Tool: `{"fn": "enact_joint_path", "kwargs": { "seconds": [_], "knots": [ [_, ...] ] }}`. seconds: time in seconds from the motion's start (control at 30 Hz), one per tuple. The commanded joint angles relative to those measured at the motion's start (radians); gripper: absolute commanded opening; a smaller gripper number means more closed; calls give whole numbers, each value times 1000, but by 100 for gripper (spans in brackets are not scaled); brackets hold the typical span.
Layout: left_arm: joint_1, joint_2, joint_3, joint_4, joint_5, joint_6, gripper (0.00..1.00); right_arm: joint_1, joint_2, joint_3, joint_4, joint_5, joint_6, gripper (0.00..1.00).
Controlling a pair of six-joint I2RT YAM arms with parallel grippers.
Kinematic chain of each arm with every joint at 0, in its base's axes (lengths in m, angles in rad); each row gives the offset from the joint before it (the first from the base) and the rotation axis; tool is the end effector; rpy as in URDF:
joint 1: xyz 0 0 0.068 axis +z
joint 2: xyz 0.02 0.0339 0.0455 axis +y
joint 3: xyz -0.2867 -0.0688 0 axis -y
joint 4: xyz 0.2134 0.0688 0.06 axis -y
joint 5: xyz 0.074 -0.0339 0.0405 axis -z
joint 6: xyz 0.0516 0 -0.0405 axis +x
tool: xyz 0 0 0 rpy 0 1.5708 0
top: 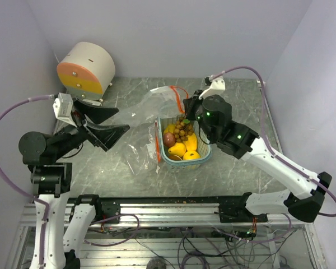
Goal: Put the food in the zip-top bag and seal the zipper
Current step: Open the zipper of the food storage bag.
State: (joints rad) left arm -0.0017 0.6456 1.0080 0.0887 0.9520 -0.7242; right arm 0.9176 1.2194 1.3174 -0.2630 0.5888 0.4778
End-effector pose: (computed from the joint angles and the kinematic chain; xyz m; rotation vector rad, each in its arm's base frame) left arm 0.0627 -0.0421 0.4631 0.4520 1.3321 -1.1390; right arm 0.1705 0.1757 0.4441 0.0548 1.7352 0.5245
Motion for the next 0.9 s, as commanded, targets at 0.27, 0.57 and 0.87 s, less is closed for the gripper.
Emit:
{"fn": "enact_joint_path", "kwargs": {
  "seconds": [0.27,0.57,0.87],
  "knots": [
    [-4,-64,-3,-188,-70,55,73,-28,22,37,6,-96,61,0],
    [-4,-58,-147,65,-106,-158,76,-24,121,68,81,-308,140,0],
    [-4,35,-119,40,-220,-114,82,-13,188,91,117,-350,146,0]
  ]
}}
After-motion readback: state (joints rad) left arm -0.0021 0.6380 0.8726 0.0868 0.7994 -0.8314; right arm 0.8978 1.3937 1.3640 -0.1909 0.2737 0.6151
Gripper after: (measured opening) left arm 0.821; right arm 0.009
